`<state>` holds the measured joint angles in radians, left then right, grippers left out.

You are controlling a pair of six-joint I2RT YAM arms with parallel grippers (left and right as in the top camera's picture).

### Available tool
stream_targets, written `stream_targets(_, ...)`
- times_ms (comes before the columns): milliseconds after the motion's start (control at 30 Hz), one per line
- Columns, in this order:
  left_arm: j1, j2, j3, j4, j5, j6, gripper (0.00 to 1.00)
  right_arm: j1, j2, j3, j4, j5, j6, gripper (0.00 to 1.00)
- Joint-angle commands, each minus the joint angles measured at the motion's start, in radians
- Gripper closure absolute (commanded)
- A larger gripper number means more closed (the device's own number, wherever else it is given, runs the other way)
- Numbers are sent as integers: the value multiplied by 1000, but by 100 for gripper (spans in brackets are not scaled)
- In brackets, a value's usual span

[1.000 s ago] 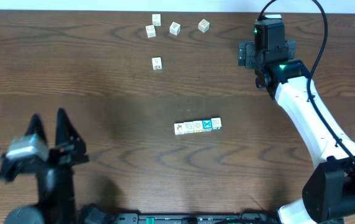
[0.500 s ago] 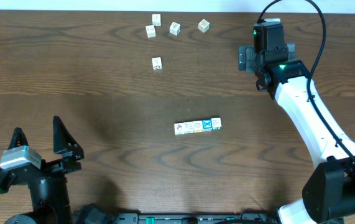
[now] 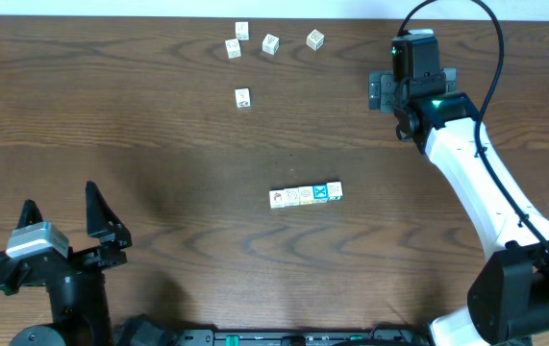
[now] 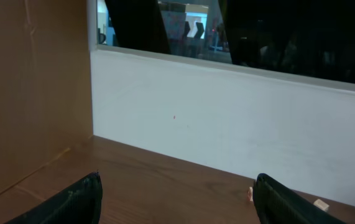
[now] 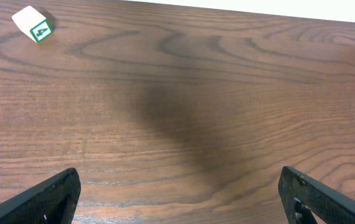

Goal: Lift 5 blocks

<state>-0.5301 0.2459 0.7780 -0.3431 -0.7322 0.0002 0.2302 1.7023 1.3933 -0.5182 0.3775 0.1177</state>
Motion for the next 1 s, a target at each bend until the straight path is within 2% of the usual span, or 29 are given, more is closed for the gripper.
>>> stream_targets(0,6,2,-31,10,-13,11,22,-1,-8,12,-2,10,0,1)
stream_targets(100,8,13,-76,109,-17,120,22,-1,-8,12,-2,10,0,1)
stream_targets(167,8,18,-126,255,8,199,22,-1,-8,12,-2,10,0,1)
stream_targets(233,20,18,-193,433,122,292,22,-1,-8,12,-2,10,0,1)
stream_targets(300,86,18,-282,617,305,346,22,-1,-8,12,-2,10,0,1)
stream_targets(400,248,14,-416,804,546,315,22,-1,-8,12,-2,10,0,1)
stream_targets(467,344,-2,-469,794,645,232,22,-1,-8,12,-2,10,0,1)
stream_targets(567,451,-65,-535,694,709,134,22,-1,-8,12,-2,10,0,1)
stream_targets(800,560,-219,-705,670,759,97,22,-1,-8,12,-2,10,0,1)
stream_targets(967,592,-245,-775,667,758,79,22,-1,-8,12,-2,10,0,1)
